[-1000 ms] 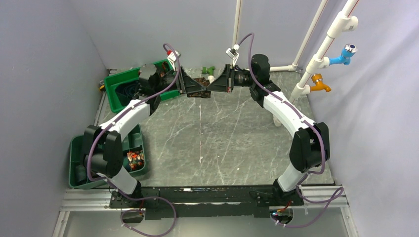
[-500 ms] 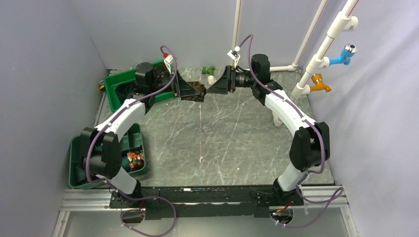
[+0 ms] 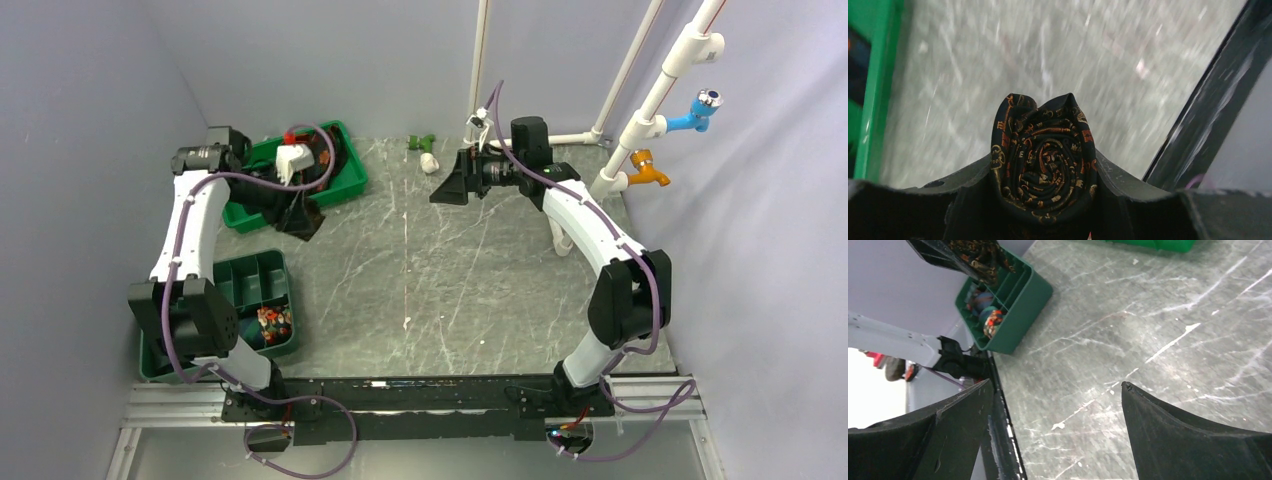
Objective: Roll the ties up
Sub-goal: Place the tie in the storage box.
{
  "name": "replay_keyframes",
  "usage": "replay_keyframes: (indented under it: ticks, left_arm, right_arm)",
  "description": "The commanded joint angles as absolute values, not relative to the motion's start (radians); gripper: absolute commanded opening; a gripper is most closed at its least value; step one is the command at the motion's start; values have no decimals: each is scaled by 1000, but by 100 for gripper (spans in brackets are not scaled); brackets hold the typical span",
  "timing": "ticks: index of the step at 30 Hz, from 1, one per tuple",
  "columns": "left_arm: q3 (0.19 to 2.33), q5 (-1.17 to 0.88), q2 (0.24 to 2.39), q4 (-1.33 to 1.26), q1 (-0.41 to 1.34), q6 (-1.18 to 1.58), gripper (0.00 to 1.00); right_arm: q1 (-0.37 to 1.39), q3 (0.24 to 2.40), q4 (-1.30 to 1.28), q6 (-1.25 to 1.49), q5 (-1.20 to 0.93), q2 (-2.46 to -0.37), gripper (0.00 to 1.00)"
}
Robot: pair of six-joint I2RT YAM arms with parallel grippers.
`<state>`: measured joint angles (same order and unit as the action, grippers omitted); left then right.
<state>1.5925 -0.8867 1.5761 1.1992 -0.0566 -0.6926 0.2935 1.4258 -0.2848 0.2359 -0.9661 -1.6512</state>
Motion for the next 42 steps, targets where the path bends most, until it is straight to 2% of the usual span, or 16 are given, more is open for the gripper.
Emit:
replay_keyframes:
  ticks: [1,5,14,42]
  left_arm:
    - [1594,-571,1553,1568,-111,-1228,0]
    - [1516,-429,1510,1563,-120,-1330,0]
    - [1346,-315,1510,1444,-120,-1308,0]
    - [1110,-267,1632,1052,-121,-1210,0]
  right_arm:
    - [297,1451,-351,112,-908,-1604,100]
    - [297,1433,-368,89,-890,-1598,100]
    - [297,1419,-369,92,-876,-1599,100]
    - [297,1465,-498,16,-887,-1629,100]
